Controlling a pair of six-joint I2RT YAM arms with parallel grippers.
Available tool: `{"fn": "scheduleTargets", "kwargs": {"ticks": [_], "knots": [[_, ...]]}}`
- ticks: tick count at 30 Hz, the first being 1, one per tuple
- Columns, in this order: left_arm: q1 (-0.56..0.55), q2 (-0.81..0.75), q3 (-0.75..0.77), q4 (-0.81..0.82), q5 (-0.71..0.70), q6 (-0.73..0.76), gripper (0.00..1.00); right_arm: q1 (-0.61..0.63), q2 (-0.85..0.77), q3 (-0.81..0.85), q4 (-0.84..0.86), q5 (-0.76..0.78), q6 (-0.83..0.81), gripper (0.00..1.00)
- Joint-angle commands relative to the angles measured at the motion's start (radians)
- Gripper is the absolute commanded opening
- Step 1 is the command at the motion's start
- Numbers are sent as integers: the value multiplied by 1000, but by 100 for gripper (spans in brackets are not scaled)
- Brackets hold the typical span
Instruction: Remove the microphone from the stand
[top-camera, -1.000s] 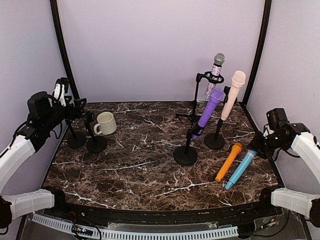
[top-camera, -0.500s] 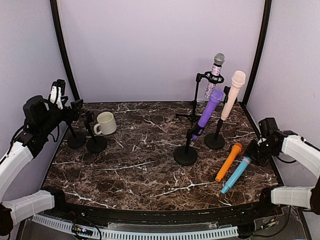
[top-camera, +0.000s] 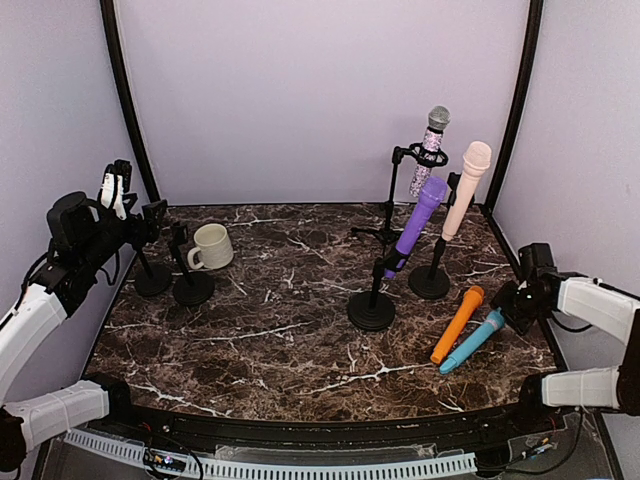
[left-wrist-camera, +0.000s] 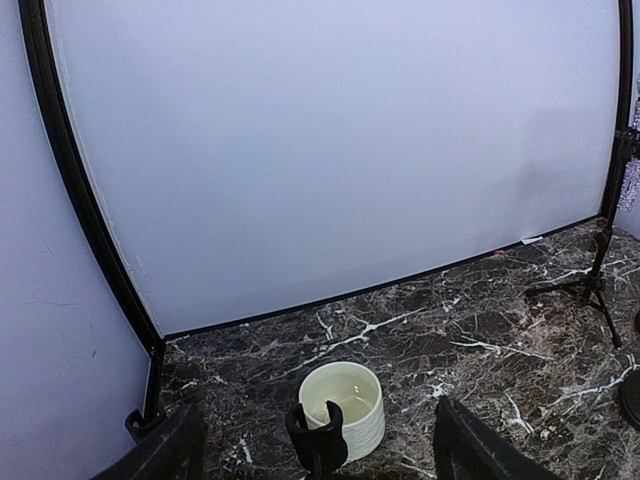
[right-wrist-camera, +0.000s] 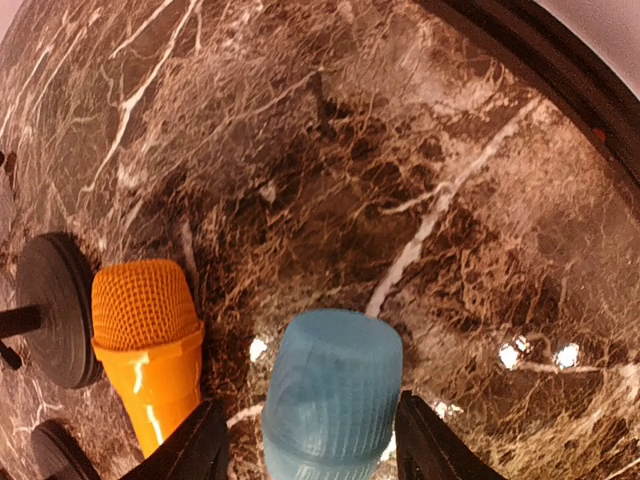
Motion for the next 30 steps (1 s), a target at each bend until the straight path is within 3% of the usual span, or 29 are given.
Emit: {"fn": "scheduleTargets", "kwargs": {"ticks": [1,8,18,23,30], "knots": [[-4,-19,-13,26,8,7,80,-28,39,-22,91,36,-6,59],[-6,-26,-17,24,-6,16,80,-31,-1,-23,85,44,-18,64],[-32,-30,-26,29,-1,33,79,-31,-194,-13,89,-11,-97,83],[-207,-3,24,-43,-140,76,78,-32,-264,19,54,-37,-128,85],[-460,84,116,-149,-147,-4,77,-31,-347,88,67,-133,-206,90]]}}
